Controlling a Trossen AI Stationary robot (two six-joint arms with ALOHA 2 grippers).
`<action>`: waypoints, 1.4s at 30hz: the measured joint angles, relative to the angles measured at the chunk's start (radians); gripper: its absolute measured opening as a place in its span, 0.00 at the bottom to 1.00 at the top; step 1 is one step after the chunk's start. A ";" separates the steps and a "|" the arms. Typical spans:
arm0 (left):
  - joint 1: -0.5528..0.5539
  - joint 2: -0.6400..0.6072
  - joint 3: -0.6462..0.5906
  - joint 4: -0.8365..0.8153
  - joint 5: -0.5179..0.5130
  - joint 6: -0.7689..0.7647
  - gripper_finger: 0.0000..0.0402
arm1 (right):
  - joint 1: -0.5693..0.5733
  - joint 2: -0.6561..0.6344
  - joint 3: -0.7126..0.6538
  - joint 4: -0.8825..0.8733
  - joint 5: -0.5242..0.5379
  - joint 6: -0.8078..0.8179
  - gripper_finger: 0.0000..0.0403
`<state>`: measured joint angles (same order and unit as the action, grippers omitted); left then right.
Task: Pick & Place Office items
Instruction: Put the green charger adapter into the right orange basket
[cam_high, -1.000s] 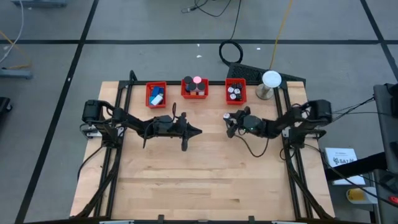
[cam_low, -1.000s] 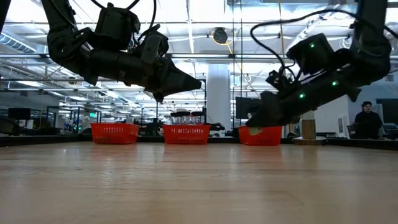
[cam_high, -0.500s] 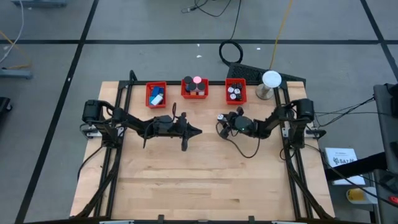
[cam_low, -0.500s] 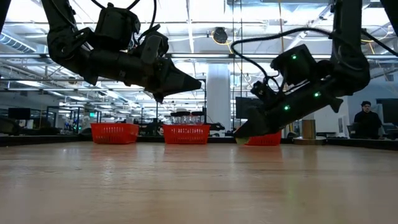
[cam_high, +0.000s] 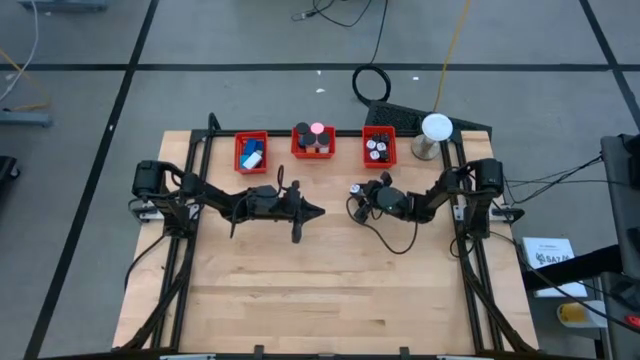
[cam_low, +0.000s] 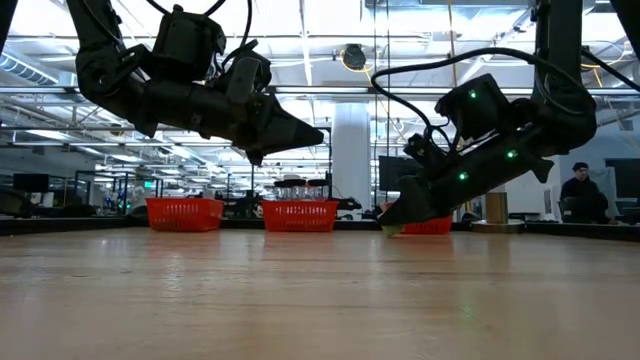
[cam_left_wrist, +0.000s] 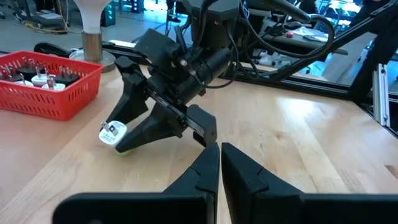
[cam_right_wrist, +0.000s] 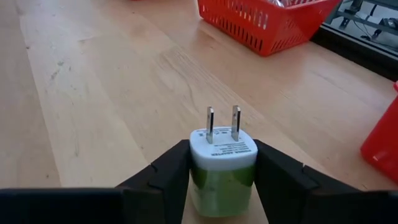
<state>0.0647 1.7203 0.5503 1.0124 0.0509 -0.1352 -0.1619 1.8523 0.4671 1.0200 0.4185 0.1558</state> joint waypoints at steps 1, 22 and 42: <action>0.000 0.000 0.000 0.000 0.000 0.000 0.04 | 0.000 0.000 0.000 -0.003 0.000 0.000 0.40; 0.000 0.000 0.000 0.001 0.000 0.000 0.04 | -0.002 -0.236 0.000 -0.323 0.000 0.111 0.63; 0.000 0.000 0.000 0.001 0.000 0.000 0.04 | -0.057 -0.416 0.454 -1.359 -0.109 0.454 0.32</action>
<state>0.0650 1.7203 0.5499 1.0138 0.0510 -0.1352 -0.2192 1.4362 0.9210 -0.3393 0.3091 0.6096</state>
